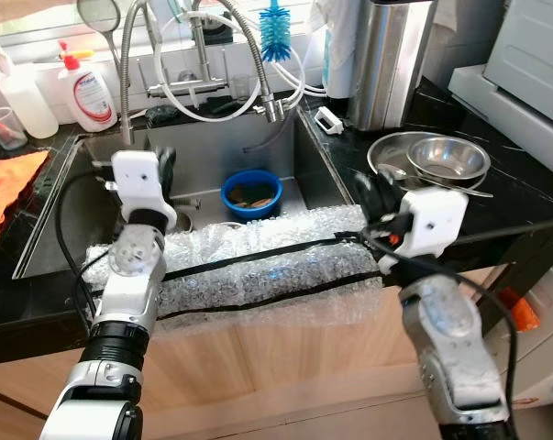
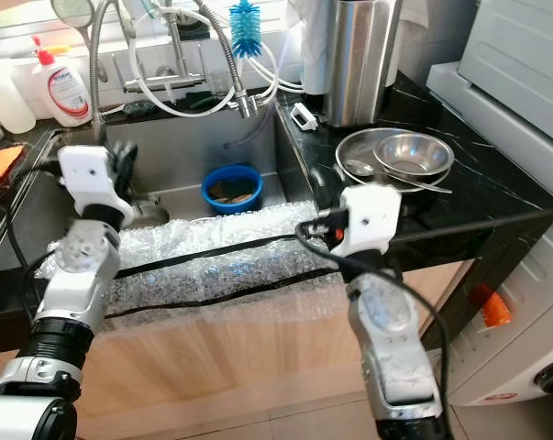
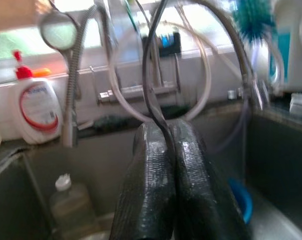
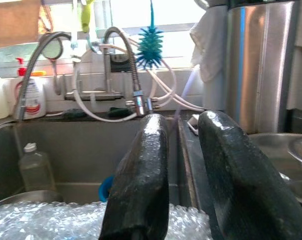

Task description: Kitchen organization

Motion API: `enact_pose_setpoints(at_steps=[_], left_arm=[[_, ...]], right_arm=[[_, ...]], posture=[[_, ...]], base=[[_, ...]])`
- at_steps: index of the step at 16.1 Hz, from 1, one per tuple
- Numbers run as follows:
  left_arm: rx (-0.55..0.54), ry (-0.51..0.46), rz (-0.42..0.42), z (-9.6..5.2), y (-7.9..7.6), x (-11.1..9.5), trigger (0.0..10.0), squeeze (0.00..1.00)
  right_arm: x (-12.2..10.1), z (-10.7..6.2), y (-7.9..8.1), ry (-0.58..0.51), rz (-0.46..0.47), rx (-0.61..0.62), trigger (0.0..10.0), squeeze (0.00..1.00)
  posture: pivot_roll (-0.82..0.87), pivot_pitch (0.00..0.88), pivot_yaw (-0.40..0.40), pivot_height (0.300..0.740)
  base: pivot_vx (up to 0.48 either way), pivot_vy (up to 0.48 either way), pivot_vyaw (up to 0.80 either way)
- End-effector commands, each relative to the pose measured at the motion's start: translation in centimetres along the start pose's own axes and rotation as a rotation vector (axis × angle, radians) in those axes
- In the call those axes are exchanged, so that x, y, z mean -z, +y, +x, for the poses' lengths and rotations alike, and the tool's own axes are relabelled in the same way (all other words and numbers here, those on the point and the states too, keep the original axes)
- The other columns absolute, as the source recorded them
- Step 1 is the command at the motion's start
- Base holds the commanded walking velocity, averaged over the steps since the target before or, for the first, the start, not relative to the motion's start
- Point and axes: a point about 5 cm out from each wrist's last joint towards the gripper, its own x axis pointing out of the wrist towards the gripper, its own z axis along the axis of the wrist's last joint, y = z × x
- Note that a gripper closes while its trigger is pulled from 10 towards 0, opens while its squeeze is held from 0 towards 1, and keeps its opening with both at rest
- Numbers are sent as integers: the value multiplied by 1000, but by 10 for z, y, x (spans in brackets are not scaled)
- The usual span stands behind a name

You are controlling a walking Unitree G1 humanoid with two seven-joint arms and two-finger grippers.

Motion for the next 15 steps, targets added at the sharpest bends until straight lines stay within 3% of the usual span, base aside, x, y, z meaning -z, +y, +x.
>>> enact_pose_setpoints(at_steps=[1, 5, 7, 10, 11, 12, 15], left_arm=[[-4, 20, 26, 4, 2, 1, 10000, 0], [-11, 85, 5, 5, -2, 16, 10000, 0], [-45, 202, -58, 2, 0, 34, 10000, 0], [-54, 260, -80, -3, 2, 44, 10000, 0], [-57, 258, -88, -4, 3, 44, 10000, 812], [-56, 257, -88, -4, 3, 45, 10000, 1000], [-54, 230, -105, -3, 2, 42, 10000, 1000]], right_arm=[[-1, -1, 3, -14, -8, 5, 10000, 0], [0, -6, 5, -22, -51, 36, 10000, 0], [7, -11, 5, -5, -58, 72, 10000, 0], [9, -11, 5, 3, -69, 72, 10000, 0], [9, -10, 4, 1, -67, 73, 10000, 0], [8, -10, 3, -2, -68, 79, 10000, 0], [8, -8, 2, -8, -65, 93, 10000, 0]], posture=[[-194, 0, 109, 740], [-198, 0, 115, 740], [-207, 0, 130, 740], [-199, 0, 115, 740], [-199, 0, 112, 740], [-198, 0, 109, 740], [-196, 0, 107, 740]], base=[[0, 0, 0], [0, 0, 0], [0, 0, 0], [0, 0, 0], [0, 0, 0], [0, 0, 0], [0, 0, 0]])
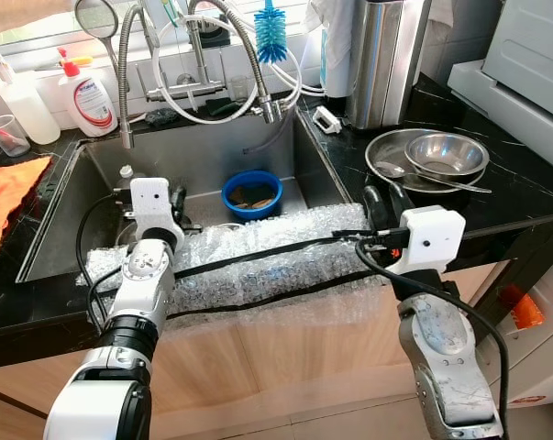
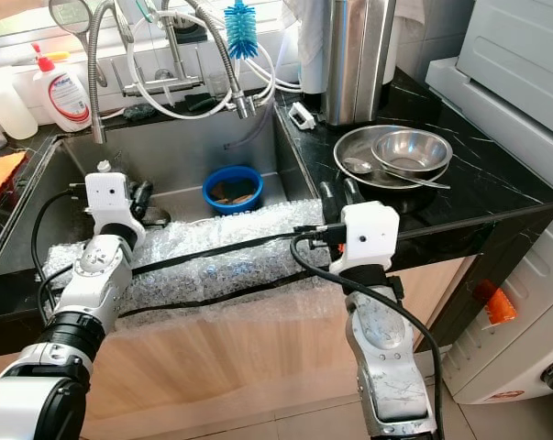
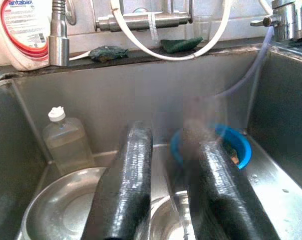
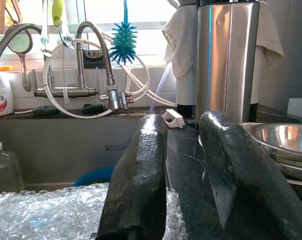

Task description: Kitchen organization

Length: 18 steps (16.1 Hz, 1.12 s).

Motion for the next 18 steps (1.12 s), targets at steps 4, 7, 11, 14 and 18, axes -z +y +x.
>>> enact_pose_setpoints(at_steps=[4, 7, 11, 14, 18], left_arm=[[4, -49, -42, 1, 1, -8, 10000, 1000], [4, -50, -43, 1, 1, -8, 10000, 1000], [25, -413, 102, -3, 26, -84, 10000, 0], [29, -424, 211, -20, 38, -80, 10000, 0], [13, -365, 245, -42, 46, -64, 10000, 0]], right_arm=[[-2, 3, 3, -12, -2, -2, 10000, 0], [-1, 3, 3, -13, -2, -2, 10000, 0], [-8, 3, -12, -44, -15, 87, 10000, 0], [-12, 3, -24, -54, -36, 124, 10000, 0], [-7, -6, -53, -18, -66, 228, 10000, 0]], posture=[[-191, 0, 104, 740], [-191, 0, 104, 740], [-185, 0, 116, 740], [-182, 0, 113, 740], [-182, 0, 101, 740]], base=[[0, 0, 0], [0, 0, 0], [0, 0, 0], [0, 0, 0], [0, 0, 0]])
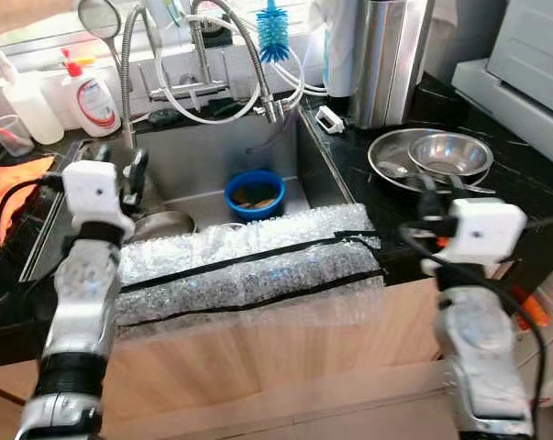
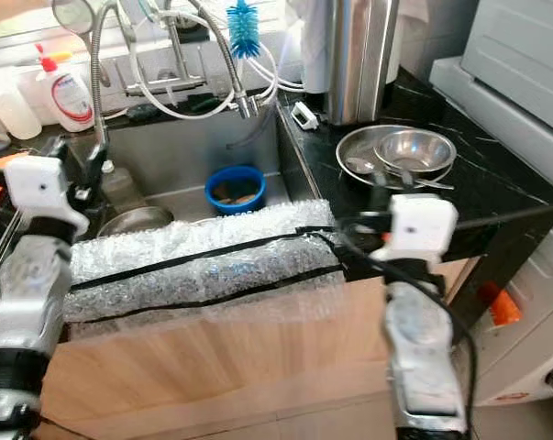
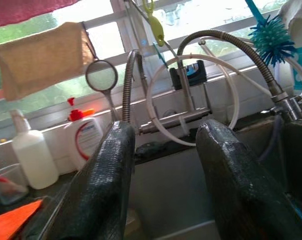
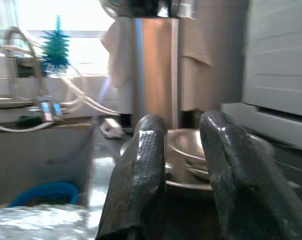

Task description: Kitchen organization

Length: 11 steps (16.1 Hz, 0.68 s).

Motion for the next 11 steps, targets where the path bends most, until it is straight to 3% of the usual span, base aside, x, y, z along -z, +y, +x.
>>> enact_pose_setpoints(at_steps=[1, 2, 3, 5, 8, 9, 10, 11], left_arm=[[-12, 9, 26, -2, 4, -1, 10000, 0], [-20, 15, 22, -3, 3, 0, 10000, 0], [-20, 16, 19, -3, 1, 0, 10000, 0], [-18, 22, 11, -3, -3, 0, 10000, 0], [12, 32, -1, -1, -14, -1, 10000, 0], [28, 30, 1, 0, -17, -2, 10000, 0], [28, 30, 1, 0, -17, -2, 10000, 0], [43, 29, 11, 0, -20, -2, 10000, 0]], right_arm=[[0, -2, -8, 13, 11, 38, 10000, 0], [0, -2, -17, 21, 36, 85, 10000, 0], [-1, 0, -24, 21, 53, 124, 10000, 1000], [-1, 2, -28, 25, 68, 138, 10000, 1000], [0, 8, -46, 36, 151, 312, 10000, 1000], [3, 13, -50, 55, 219, 347, 10000, 1000], [3, 13, -50, 55, 219, 347, 10000, 1000], [2, 22, -50, 57, 302, 342, 10000, 1000]], posture=[[-176, 0, 96, 740], [-181, 0, 90, 740], [-185, 0, 91, 740], [-194, 0, 93, 740], [-196, 0, 98, 740], [-191, 0, 99, 740], [-191, 0, 99, 740], [-189, 0, 99, 740]], base=[[0, 0, 0], [0, 0, 0], [0, 0, 0], [0, 0, 0], [0, 0, 0], [0, 0, 0], [0, 0, 0], [0, 0, 0]])
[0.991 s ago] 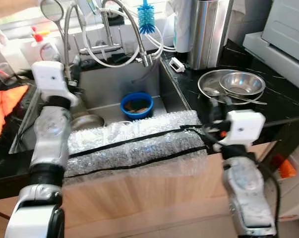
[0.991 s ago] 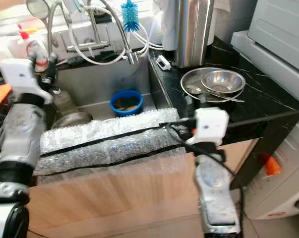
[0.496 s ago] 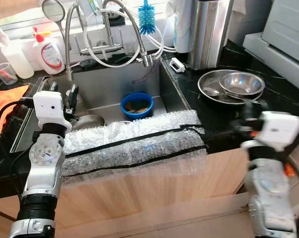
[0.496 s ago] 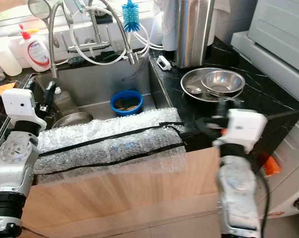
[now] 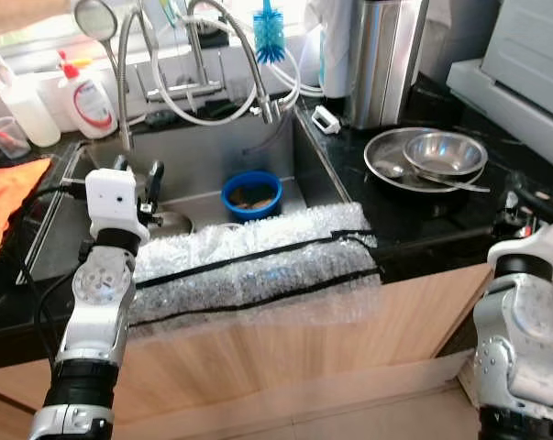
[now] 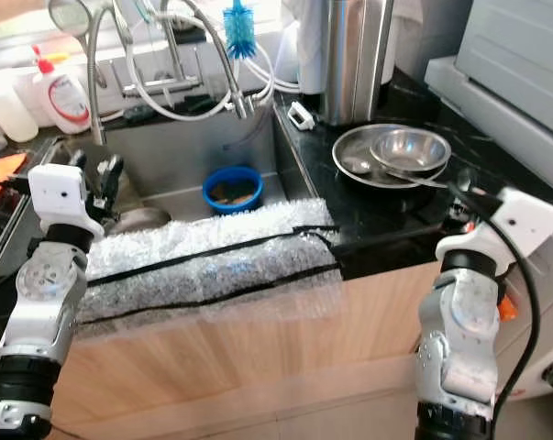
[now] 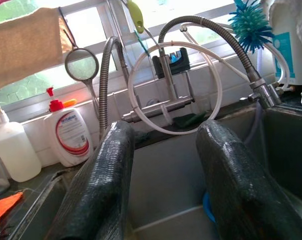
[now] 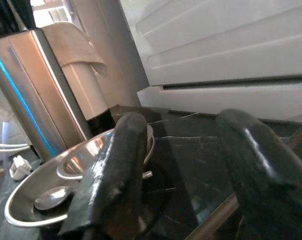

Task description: Kitchen organization

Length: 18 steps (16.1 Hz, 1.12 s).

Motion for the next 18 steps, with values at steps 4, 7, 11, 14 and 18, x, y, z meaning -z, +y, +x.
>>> enact_pose_setpoints(at_steps=[4, 7, 11, 14, 18], left_arm=[[20, -16, 31, 2, -2, -6, 10000, 0], [27, -18, 29, 3, -4, -7, 10000, 0], [31, -22, 30, 3, -5, -8, 10000, 0], [46, -35, 44, 5, -8, -9, 10000, 0], [53, -43, 64, 7, -4, -11, 10000, 0]], right_arm=[[-4, 18, 9, 27, 98, -24, 10000, 180], [4, 23, 12, 93, 182, -41, 10000, 0], [9, 25, 14, 133, 248, -43, 10000, 0], [23, 29, 16, 209, 334, -34, 10000, 0], [29, 29, 28, 264, 463, -136, 10000, 0]], posture=[[-183, 0, 98, 740], [-177, 0, 102, 740], [-173, 0, 102, 740], [-168, 0, 105, 740], [-166, 0, 109, 740]], base=[[0, 0, 0], [0, 0, 0], [0, 0, 0], [0, 0, 0], [0, 0, 0]])
